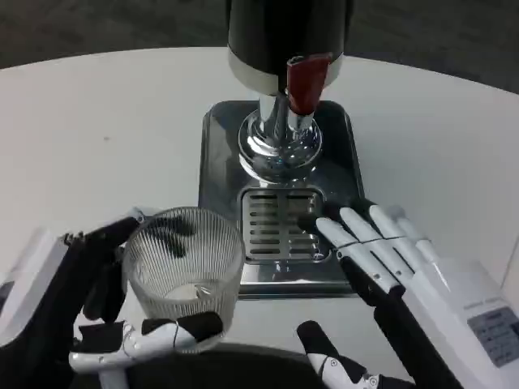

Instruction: Grasp the cup under the faucet to collect the drink, then remove the cup.

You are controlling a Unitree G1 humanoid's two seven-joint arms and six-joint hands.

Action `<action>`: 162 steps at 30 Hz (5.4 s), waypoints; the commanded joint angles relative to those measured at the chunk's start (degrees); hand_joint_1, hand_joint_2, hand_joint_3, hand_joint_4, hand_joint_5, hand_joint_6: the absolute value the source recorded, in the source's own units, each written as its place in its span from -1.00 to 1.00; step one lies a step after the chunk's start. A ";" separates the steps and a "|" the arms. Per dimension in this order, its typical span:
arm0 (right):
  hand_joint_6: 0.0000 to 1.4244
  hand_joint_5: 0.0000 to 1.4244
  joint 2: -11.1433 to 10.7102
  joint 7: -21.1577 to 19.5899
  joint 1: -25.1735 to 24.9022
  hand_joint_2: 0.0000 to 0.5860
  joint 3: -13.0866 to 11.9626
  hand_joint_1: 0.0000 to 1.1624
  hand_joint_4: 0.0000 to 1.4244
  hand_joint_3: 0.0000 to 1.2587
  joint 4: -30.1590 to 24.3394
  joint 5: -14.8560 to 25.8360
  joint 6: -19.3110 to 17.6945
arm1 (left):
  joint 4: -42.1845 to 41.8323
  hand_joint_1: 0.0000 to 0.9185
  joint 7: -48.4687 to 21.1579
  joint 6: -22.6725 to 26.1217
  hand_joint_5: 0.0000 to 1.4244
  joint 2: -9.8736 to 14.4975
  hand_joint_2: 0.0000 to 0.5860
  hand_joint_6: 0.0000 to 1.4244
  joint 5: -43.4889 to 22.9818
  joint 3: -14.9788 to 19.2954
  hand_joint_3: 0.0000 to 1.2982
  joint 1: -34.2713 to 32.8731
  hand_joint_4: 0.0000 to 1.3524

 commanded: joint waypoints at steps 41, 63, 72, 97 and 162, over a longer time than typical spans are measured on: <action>-0.96 -0.93 5.13 -3.53 8.34 0.58 -1.93 -0.25 -0.90 -0.80 -4.23 -2.96 -0.17 | 65.36 0.13 36.56 -4.76 0.81 -2.18 -0.45 0.95 22.69 -26.37 0.53 -52.65 0.68; -0.88 -0.85 7.70 -1.91 8.74 0.58 -1.57 -0.24 -0.86 -0.75 -3.97 -2.92 2.00 | 74.25 -0.25 39.51 -4.32 -0.02 0.03 -0.65 0.09 22.51 -33.74 -0.75 -55.30 -0.65; -0.83 -0.83 7.69 -1.21 8.06 0.58 -1.19 -0.25 -0.85 -0.74 -3.96 -2.64 3.14 | 74.31 -0.56 38.76 -5.42 -0.31 0.48 -0.82 -0.42 21.07 -33.28 -1.00 -55.13 -0.98; -0.80 -0.79 6.22 -1.23 6.80 0.58 1.26 -0.25 -0.81 -0.72 -4.01 -5.22 1.92 | 30.52 -1.00 8.41 -11.26 -1.00 15.34 -0.49 -1.00 -10.30 -12.35 -1.00 -36.44 -1.00; -0.94 -1.00 4.69 1.54 10.20 0.62 2.90 -0.36 -1.00 -0.87 -2.52 -10.43 2.64 | 28.21 -1.00 -38.06 18.00 -0.89 4.26 -0.65 -0.95 -33.43 -13.36 -1.00 -51.41 -1.00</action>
